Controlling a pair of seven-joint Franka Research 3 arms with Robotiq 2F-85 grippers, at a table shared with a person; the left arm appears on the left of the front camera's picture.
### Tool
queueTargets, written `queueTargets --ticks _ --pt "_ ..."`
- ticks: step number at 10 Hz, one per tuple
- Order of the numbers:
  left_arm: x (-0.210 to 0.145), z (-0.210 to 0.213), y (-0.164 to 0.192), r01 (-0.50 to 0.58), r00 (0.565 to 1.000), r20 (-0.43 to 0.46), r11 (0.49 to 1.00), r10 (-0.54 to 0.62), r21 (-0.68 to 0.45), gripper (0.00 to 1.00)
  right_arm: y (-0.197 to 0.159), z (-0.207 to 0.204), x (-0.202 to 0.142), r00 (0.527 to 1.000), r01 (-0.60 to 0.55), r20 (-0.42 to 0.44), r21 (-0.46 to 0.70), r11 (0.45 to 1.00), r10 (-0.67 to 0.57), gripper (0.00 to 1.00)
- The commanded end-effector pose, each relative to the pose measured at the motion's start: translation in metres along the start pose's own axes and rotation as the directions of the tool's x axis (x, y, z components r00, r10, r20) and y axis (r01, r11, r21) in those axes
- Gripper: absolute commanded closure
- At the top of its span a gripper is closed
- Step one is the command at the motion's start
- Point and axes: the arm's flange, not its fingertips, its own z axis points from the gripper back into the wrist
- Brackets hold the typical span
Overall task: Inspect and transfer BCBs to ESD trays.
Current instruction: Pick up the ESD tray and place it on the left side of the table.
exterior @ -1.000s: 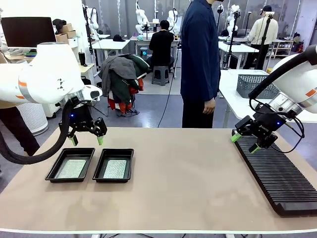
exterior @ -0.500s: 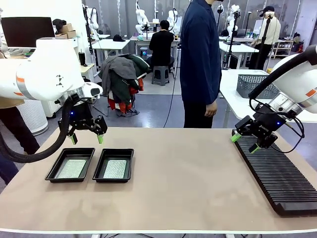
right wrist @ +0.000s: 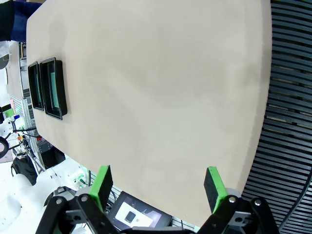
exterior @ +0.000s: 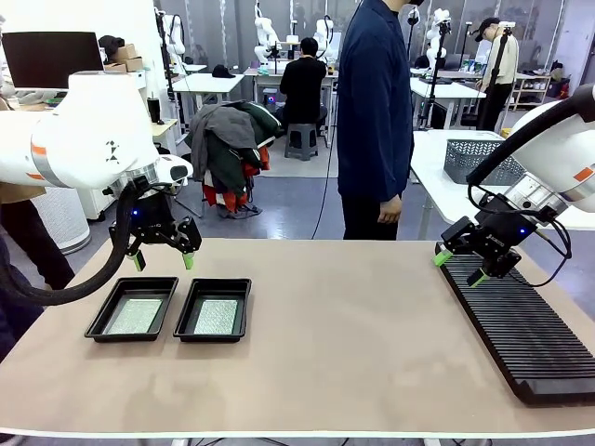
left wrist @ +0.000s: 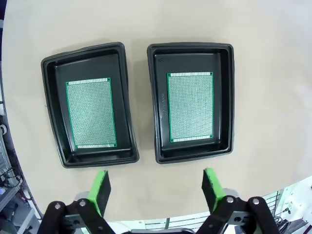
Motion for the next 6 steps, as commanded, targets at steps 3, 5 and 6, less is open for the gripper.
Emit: queueTargets --ticks 3,5,6 --pt "0.0005 -0.0019 0.0005 0.004 1.000 -0.004 1.000 -0.004 0.000 0.00 0.0022 0.0000 0.0007 1.000 0.020 0.006 -0.020 1.000 -0.020 0.00" --pt "0.0005 -0.0019 0.0005 0.004 1.000 -0.004 1.000 -0.004 0.000 0.00 0.0022 0.0000 0.0007 1.000 0.020 0.006 -0.020 1.000 -0.020 0.00" --pt "0.0005 -0.0019 0.0005 0.004 1.000 -0.004 1.000 -0.004 0.000 0.00 0.0022 0.0000 0.0007 1.000 0.020 0.006 -0.020 1.000 -0.020 0.00"
